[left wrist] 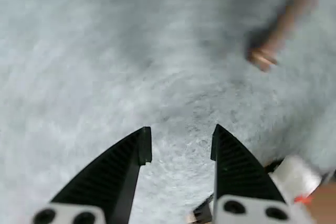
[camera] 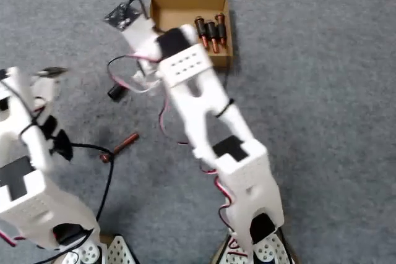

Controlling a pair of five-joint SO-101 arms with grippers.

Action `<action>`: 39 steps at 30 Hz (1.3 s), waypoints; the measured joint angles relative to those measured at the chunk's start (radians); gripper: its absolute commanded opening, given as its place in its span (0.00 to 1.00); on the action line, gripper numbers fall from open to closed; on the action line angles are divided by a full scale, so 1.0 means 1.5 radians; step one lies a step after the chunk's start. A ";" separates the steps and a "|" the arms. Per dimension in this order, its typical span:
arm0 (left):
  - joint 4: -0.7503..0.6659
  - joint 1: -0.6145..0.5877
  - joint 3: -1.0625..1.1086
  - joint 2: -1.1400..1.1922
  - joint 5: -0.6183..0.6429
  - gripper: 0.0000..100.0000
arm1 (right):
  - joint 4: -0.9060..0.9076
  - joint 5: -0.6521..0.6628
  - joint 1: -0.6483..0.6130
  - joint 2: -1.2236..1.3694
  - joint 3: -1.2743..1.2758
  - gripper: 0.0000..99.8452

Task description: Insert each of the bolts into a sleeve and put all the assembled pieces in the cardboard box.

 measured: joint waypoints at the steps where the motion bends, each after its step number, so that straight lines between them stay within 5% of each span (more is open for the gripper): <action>1: 0.000 -0.020 -0.005 0.000 0.035 0.19 | -0.016 -0.035 -0.008 0.019 -0.001 0.29; 8: 0.000 -0.134 -0.019 0.000 0.190 0.19 | -0.081 -0.274 -0.051 0.176 -0.191 0.28; 17: 0.000 -0.186 -0.019 0.000 0.261 0.19 | -0.143 -0.388 -0.093 0.373 -0.390 0.28; 26: -0.042 -0.190 -0.019 0.000 0.289 0.19 | -0.226 -0.404 -0.092 0.416 -0.391 0.16; 39: -0.048 -0.197 -0.053 0.000 0.292 0.19 | -0.222 -0.390 -0.089 0.410 -0.337 0.18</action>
